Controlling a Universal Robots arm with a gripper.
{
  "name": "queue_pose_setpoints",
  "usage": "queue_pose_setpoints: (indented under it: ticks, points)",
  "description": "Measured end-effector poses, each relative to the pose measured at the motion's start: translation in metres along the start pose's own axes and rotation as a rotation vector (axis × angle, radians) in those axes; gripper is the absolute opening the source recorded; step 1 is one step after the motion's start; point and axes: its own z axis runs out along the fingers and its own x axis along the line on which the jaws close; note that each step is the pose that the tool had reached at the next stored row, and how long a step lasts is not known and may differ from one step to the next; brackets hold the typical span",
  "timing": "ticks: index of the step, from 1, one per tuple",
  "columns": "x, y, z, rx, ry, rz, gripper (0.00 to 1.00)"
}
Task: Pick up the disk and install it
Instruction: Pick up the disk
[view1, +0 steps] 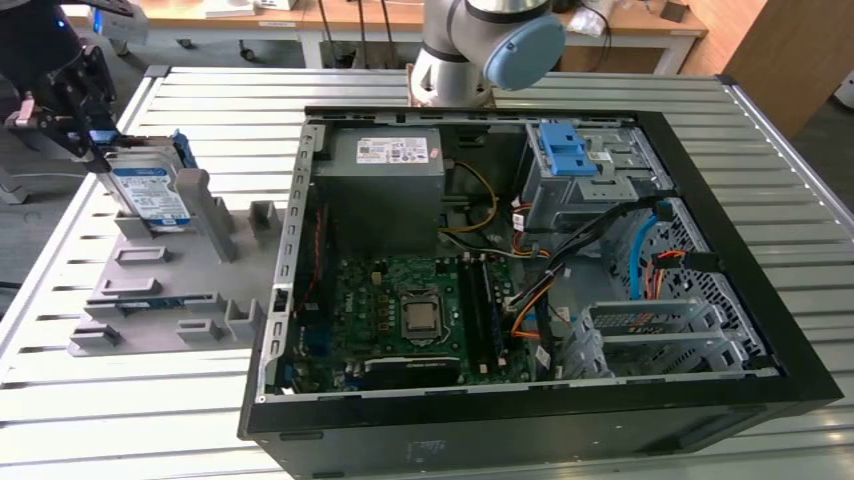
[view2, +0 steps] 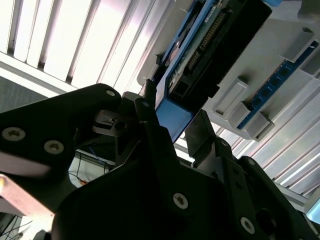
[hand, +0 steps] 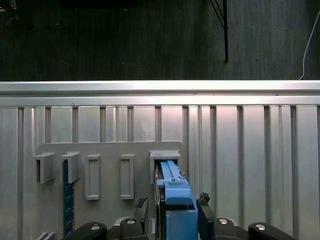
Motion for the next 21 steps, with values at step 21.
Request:
queue_pose_setpoints:
  ticks: [21]
  points:
    - [-0.0026, 0.0010, 0.0101, -0.0012, 0.0025, 0.000, 0.51]
